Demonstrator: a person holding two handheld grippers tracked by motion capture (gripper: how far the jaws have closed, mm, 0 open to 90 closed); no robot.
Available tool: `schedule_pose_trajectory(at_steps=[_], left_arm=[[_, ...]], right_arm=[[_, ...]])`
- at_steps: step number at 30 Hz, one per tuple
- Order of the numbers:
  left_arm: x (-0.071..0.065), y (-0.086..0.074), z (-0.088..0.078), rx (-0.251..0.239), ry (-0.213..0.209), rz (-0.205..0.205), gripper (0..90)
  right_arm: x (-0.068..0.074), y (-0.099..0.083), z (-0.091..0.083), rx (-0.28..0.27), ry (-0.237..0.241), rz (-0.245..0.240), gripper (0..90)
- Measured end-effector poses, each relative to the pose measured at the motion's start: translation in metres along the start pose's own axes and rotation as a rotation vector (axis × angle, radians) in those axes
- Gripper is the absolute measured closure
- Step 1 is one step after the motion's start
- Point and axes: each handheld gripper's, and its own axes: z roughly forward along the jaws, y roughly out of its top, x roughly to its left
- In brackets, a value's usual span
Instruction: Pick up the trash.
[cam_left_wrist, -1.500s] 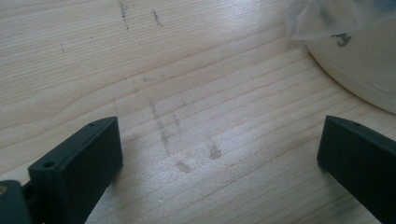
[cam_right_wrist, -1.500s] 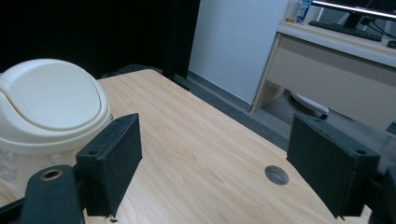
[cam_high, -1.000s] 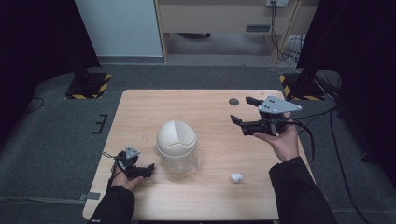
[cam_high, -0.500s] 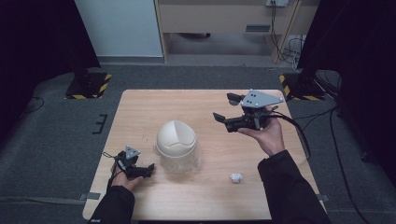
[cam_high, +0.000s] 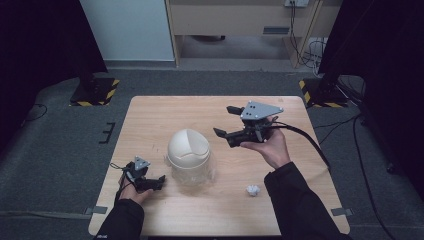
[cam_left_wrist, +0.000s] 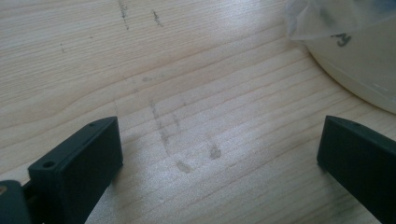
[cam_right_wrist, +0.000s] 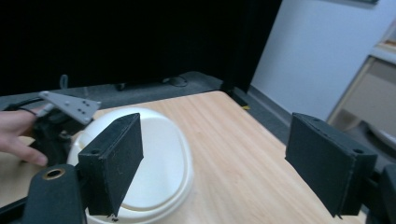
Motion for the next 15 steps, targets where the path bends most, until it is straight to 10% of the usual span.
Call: schedule_pose_trajectory(at_steps=[15], left_arm=[[0.0, 0.0, 0.0, 0.0, 0.0, 0.0, 0.0]], right_arm=[[0.024, -0.023, 0.033, 0.081, 0.107, -0.004, 22.1]])
